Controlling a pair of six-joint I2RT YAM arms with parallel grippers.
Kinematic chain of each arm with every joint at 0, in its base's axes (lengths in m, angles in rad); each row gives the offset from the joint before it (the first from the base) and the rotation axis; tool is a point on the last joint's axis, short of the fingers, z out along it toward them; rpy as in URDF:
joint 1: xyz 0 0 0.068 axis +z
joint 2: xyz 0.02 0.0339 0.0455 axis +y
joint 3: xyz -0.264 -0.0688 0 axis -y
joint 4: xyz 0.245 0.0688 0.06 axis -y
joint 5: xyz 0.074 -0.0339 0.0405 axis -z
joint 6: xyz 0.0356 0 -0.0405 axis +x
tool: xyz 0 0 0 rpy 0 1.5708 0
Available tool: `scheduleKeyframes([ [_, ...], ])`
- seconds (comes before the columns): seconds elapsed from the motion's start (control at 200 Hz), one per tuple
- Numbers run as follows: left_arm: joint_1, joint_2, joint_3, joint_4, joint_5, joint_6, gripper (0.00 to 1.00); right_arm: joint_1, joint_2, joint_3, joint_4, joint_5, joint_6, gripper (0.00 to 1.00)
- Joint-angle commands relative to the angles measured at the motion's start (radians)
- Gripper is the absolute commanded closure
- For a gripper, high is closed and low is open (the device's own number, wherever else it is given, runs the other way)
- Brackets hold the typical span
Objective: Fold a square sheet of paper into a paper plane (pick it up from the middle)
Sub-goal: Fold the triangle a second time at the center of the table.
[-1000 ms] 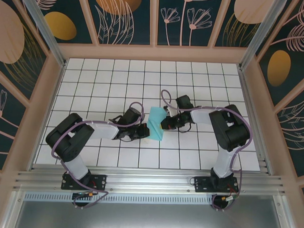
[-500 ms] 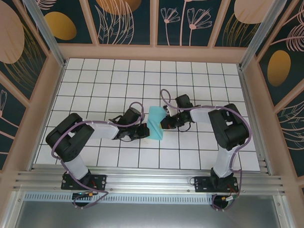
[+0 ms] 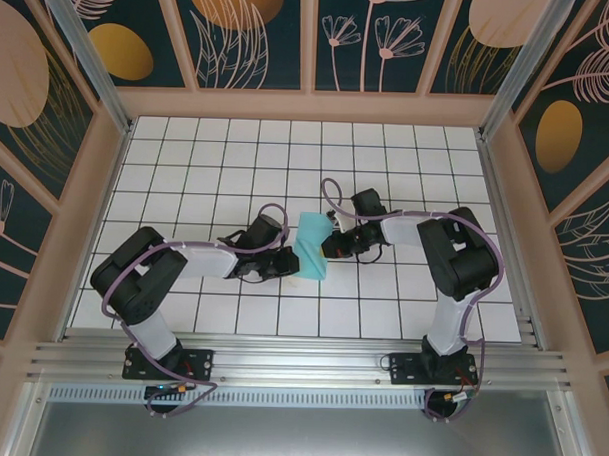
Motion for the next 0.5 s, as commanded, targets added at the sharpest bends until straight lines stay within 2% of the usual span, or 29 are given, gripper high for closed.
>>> scheduleKeyframes([
  [0.0, -0.001, -0.062, 0.037, -0.078, -0.042, 0.017, 0.84, -0.009, 0.030, 0.000, -0.035, 0.059, -0.023, 0.92],
  [0.195, 0.004, -0.121, 0.092, -0.066, -0.091, 0.009, 0.77, -0.007, 0.032, -0.003, -0.037, 0.065, -0.025, 0.92],
  [0.495, 0.028, 0.006, 0.225, 0.043, -0.070, -0.078, 0.76, -0.007, 0.040, -0.012, -0.022, 0.064, -0.017, 0.92],
])
